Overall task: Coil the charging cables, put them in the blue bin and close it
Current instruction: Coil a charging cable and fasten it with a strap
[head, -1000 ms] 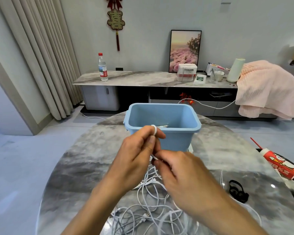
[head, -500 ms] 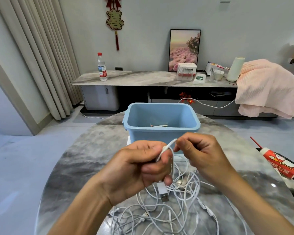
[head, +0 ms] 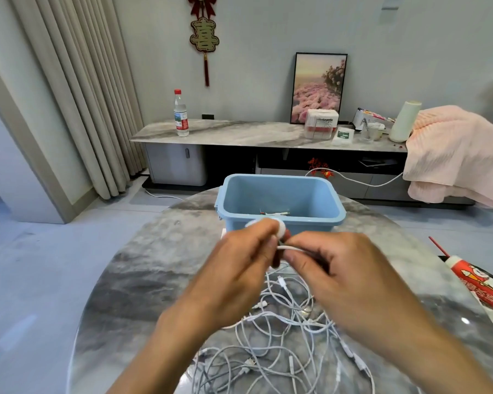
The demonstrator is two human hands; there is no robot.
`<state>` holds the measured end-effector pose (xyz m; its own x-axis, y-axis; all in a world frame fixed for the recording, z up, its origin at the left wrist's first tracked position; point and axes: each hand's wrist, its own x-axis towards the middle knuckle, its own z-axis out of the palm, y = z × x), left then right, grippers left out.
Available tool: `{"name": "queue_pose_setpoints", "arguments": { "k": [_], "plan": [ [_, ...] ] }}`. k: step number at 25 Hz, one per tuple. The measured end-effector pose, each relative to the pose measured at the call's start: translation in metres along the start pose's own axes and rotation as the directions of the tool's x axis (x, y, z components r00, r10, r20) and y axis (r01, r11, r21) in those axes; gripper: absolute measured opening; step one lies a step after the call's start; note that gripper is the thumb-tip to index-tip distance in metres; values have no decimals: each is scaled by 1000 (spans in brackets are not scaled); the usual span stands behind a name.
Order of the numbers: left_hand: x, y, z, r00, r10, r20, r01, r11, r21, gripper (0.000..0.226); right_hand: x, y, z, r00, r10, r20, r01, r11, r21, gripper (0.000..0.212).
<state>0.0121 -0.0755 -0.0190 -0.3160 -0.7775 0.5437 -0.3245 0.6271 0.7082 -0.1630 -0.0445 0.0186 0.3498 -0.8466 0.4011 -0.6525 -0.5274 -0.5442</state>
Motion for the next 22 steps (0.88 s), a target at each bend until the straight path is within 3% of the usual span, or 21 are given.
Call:
{"name": "queue_pose_setpoints", "arguments": {
  "k": [1, 4, 7, 8, 11, 13, 15, 18, 20, 22],
  "plan": [
    [0, 4, 2, 997, -3, 83, 1, 1000, 21, 25, 1, 3, -10, 997, -62, -35, 58, 995, -85, 12],
    [5, 7, 0, 975, -109, 195, 138, 980, -142, 32, 2, 20, -10, 986, -150, -75, 139, 981, -134, 19],
    [5, 5, -5, 932, -247, 265, 275, 959, -73, 32, 5, 40, -3, 981, -122, -150, 73, 952, -298, 46],
    [4, 5, -6, 906, -295, 304, 334, 939, -86, 31, 6, 46, -4, 985, -103, -136, 62, 958, -281, 51],
    [2, 10, -8, 831, -352, 430, 518, 771, -371, 28, 9, 60, -2, 998, -60, -13, 61, 994, 95, 53],
    [3, 14, -8, 829, -300, 472, 557, 523, -645, 23, 10, 63, 9, 997, 15, 70, -45, 893, 447, 40],
    [3, 15, -7, 865, -243, 439, 492, 234, -839, 18, 9, 58, 22, 984, 58, 170, -157, 738, 656, 31],
    [3, 13, -4, 912, -225, 342, 342, -41, -939, 16, 3, 44, 35, 943, 149, 299, -330, 549, 768, 35],
    [7, 9, -9, 925, -313, 215, 178, -144, -974, 17, -2, 35, 42, 890, 255, 377, -455, 463, 761, 40],
    [11, 0, -28, 878, -479, 8, -62, -130, -990, 15, -4, 31, 49, 858, 322, 401, -511, 450, 732, 40]
  ]
}}
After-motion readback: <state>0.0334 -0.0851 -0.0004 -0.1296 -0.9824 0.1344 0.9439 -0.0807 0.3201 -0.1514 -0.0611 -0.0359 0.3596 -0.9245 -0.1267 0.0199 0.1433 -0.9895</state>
